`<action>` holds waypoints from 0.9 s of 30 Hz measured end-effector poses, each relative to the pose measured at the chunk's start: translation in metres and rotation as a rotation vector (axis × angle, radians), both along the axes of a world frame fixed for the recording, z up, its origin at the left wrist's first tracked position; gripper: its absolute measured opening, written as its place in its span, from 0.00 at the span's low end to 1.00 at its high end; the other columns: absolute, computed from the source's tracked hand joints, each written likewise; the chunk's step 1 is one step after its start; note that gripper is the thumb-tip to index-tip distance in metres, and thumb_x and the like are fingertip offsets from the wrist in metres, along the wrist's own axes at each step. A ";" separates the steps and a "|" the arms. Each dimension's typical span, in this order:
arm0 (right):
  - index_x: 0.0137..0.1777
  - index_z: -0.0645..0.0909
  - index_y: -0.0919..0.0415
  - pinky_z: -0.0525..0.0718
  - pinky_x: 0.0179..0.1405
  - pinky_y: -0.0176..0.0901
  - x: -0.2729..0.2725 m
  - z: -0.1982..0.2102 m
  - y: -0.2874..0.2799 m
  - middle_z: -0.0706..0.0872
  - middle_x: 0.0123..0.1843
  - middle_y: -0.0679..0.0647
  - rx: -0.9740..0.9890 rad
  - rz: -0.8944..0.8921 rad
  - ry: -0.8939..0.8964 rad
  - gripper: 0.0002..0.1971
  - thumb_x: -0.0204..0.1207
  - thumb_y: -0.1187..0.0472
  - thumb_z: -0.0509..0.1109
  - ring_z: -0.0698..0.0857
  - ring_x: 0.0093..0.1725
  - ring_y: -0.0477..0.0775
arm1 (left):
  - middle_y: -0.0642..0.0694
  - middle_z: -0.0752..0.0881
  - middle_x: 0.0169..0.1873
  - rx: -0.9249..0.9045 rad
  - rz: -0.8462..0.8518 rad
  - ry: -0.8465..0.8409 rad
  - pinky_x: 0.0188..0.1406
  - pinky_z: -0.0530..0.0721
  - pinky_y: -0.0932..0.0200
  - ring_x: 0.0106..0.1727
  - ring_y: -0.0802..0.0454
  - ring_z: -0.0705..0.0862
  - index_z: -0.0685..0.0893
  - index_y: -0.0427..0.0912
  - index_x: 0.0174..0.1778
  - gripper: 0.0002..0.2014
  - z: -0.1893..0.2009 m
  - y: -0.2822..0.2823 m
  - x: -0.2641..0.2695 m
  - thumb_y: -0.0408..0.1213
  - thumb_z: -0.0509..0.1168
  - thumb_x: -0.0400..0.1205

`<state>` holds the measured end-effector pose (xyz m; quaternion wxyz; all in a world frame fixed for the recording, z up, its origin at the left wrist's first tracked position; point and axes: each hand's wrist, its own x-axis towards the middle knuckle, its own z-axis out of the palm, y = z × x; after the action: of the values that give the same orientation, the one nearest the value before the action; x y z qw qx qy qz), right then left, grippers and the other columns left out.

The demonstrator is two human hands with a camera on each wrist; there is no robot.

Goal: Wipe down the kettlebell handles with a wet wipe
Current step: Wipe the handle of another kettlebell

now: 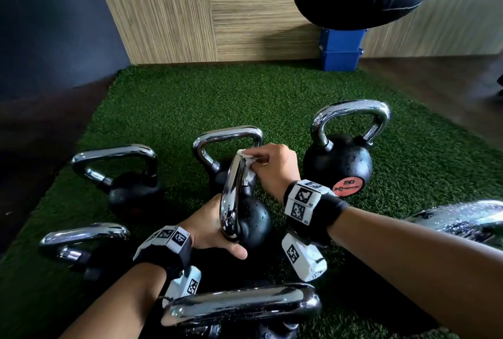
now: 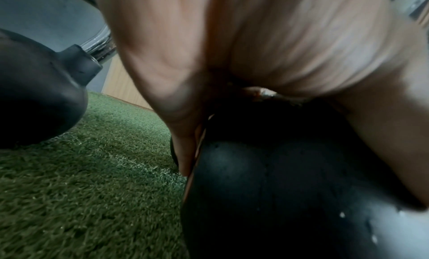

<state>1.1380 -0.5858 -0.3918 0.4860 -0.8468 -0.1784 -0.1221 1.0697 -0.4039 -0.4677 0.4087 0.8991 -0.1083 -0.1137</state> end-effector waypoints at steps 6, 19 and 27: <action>0.50 0.94 0.56 0.76 0.40 0.19 -0.025 0.010 -0.013 0.83 0.40 0.34 -0.082 0.247 -0.173 0.12 0.68 0.69 0.83 0.82 0.38 0.28 | 0.54 0.75 0.77 -0.009 -0.045 -0.014 0.83 0.71 0.46 0.80 0.56 0.73 0.70 0.52 0.81 0.60 0.005 0.004 0.004 0.54 0.90 0.53; 0.41 0.92 0.60 0.93 0.46 0.47 -0.038 0.041 -0.021 0.94 0.39 0.49 -0.092 0.389 0.225 0.12 0.59 0.62 0.89 0.93 0.41 0.48 | 0.56 0.70 0.81 -0.051 -0.205 -0.044 0.80 0.59 0.75 0.81 0.75 0.65 0.63 0.43 0.85 0.59 0.023 -0.001 0.007 0.36 0.90 0.61; 0.38 0.89 0.61 0.86 0.36 0.29 -0.043 0.041 -0.018 0.91 0.37 0.46 -0.266 0.466 0.242 0.13 0.58 0.63 0.90 0.86 0.34 0.40 | 0.57 0.72 0.80 0.045 -0.209 -0.006 0.87 0.63 0.57 0.82 0.61 0.69 0.69 0.50 0.82 0.53 0.019 0.004 0.010 0.47 0.89 0.62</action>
<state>1.0952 -0.6043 -0.3510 0.4035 -0.8477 -0.3231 0.1190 1.0800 -0.3997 -0.4491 0.3741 0.8922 -0.2000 -0.1553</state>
